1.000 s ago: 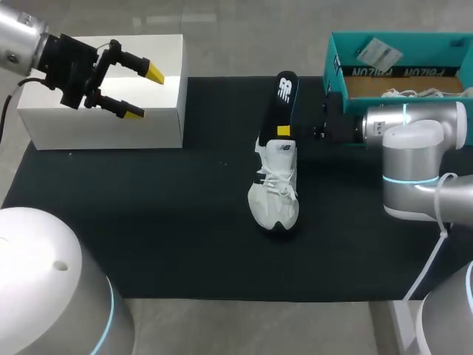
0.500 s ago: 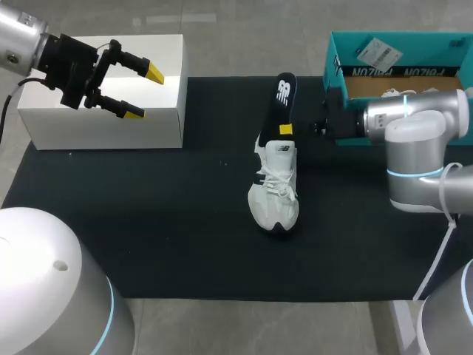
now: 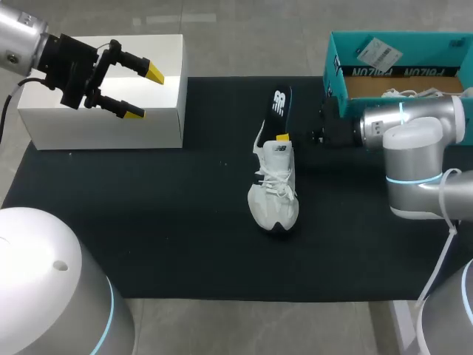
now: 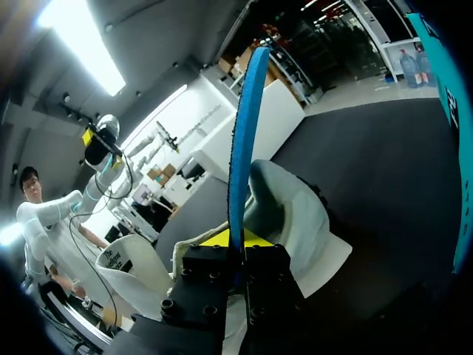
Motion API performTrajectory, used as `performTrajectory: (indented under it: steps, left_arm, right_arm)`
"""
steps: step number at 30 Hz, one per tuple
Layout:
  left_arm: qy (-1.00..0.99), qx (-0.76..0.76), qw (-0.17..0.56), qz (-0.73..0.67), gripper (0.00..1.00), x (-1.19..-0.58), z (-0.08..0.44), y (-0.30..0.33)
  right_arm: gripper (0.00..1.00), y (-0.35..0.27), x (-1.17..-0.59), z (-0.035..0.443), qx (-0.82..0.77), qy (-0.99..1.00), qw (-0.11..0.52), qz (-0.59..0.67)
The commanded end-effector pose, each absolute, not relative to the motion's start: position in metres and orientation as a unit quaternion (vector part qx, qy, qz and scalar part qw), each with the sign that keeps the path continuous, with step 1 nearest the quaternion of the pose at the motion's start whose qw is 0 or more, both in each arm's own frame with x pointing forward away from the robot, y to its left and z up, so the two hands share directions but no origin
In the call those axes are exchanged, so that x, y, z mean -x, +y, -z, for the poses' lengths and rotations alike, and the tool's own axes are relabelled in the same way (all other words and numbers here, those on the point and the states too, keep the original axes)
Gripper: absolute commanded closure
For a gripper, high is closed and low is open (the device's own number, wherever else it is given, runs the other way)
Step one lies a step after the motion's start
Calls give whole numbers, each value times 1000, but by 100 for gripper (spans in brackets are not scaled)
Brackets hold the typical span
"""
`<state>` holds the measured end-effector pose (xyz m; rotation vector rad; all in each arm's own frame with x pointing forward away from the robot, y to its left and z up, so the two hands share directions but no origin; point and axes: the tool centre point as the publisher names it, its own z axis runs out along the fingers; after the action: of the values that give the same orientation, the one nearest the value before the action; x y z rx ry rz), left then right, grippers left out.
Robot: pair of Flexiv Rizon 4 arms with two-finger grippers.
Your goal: Take the shoe out of the shoebox, open the shoe tongue, remove and reinsert the insole, then place the shoe into the shoebox
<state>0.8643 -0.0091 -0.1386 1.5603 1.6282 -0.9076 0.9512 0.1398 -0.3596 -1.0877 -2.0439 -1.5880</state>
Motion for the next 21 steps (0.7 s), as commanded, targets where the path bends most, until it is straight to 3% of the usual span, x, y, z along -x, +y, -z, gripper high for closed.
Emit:
performTrajectory:
  steps: [1,6,7,8,11,15,21]
  left_arm:
    - [629,-603,346,349,0,-865,138,-9]
    - [629,-603,346,349,0,-865,138,-9]
    - [629,-603,346,349,0,-865,138,-9]
    - [629,-603,346,349,0,-865,138,-9]
    - [629,-603,346,349,0,-865,138,-9]
    - [629,-603,346,349,0,-865,138,-9]
    - [629,-603,346,349,0,-865,138,-9]
  right_arm:
    - [100,144,-939,367,388,-713,167,559]
    - [100,143,-936,369,394,-708,165,563]
    - [80,142,-938,366,394,-707,163,564]
    - [68,141,-941,364,391,-709,160,565]
    - [57,142,-950,354,379,-717,153,565]
    - [57,140,-962,348,365,-724,149,566]
    - [67,138,-978,338,350,-733,139,566]
